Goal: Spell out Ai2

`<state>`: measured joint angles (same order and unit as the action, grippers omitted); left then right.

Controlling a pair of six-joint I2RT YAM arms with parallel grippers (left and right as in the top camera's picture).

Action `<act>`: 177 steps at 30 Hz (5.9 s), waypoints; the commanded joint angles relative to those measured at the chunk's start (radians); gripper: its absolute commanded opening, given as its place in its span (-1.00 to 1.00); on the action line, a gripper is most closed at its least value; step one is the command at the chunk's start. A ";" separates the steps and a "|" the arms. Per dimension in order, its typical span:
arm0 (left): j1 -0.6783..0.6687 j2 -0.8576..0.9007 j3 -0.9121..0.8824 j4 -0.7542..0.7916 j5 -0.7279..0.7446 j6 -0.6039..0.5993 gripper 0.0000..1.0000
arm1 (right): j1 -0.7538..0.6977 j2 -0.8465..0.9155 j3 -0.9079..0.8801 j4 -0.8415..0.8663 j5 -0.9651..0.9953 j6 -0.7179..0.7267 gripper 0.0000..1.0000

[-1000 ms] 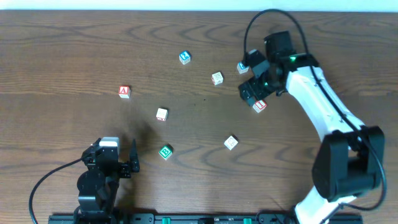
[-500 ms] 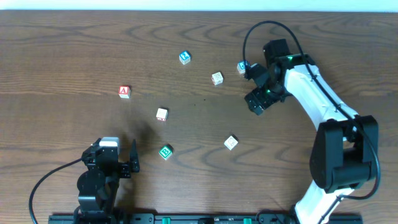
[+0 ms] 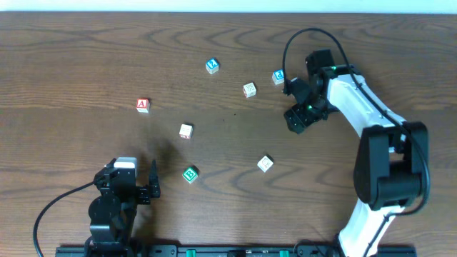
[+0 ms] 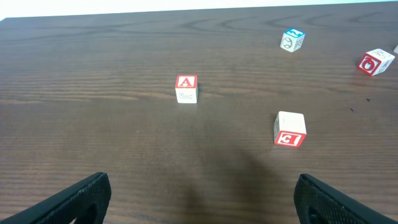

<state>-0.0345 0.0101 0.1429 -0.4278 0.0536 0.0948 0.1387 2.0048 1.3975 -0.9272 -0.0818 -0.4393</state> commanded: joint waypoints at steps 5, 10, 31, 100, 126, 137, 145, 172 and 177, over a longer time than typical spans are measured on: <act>0.004 -0.005 -0.017 -0.010 0.010 0.010 0.90 | 0.000 0.022 -0.008 0.004 -0.017 -0.014 0.56; 0.004 -0.005 -0.017 -0.010 0.010 0.010 0.91 | 0.000 0.029 -0.008 0.022 -0.024 -0.014 0.32; 0.004 -0.005 -0.016 -0.010 0.010 0.010 0.90 | 0.037 0.042 -0.008 0.038 -0.031 -0.014 -0.42; 0.004 -0.005 -0.017 -0.010 0.010 0.010 0.91 | 0.453 0.169 0.224 0.152 0.159 1.109 -0.97; 0.004 -0.005 -0.017 -0.010 0.010 0.010 0.91 | 0.459 0.187 0.224 0.184 0.155 1.088 -0.07; 0.004 -0.005 -0.017 -0.010 0.010 0.010 0.91 | 0.440 0.112 0.332 0.134 0.161 1.006 0.54; 0.004 -0.005 -0.017 -0.010 0.010 0.010 0.91 | 0.415 -0.128 0.581 0.060 0.187 0.685 0.79; 0.002 -0.005 -0.016 0.075 0.295 -0.354 0.91 | 0.420 -0.357 0.583 -0.281 0.179 0.457 0.99; 0.002 -0.004 -0.016 0.245 0.328 -0.365 0.91 | 0.410 -0.357 0.583 -0.256 0.182 0.441 0.99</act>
<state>-0.0345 0.0101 0.1307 -0.2390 0.3428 -0.2451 0.5552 1.6592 1.9827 -1.1976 0.0940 0.0380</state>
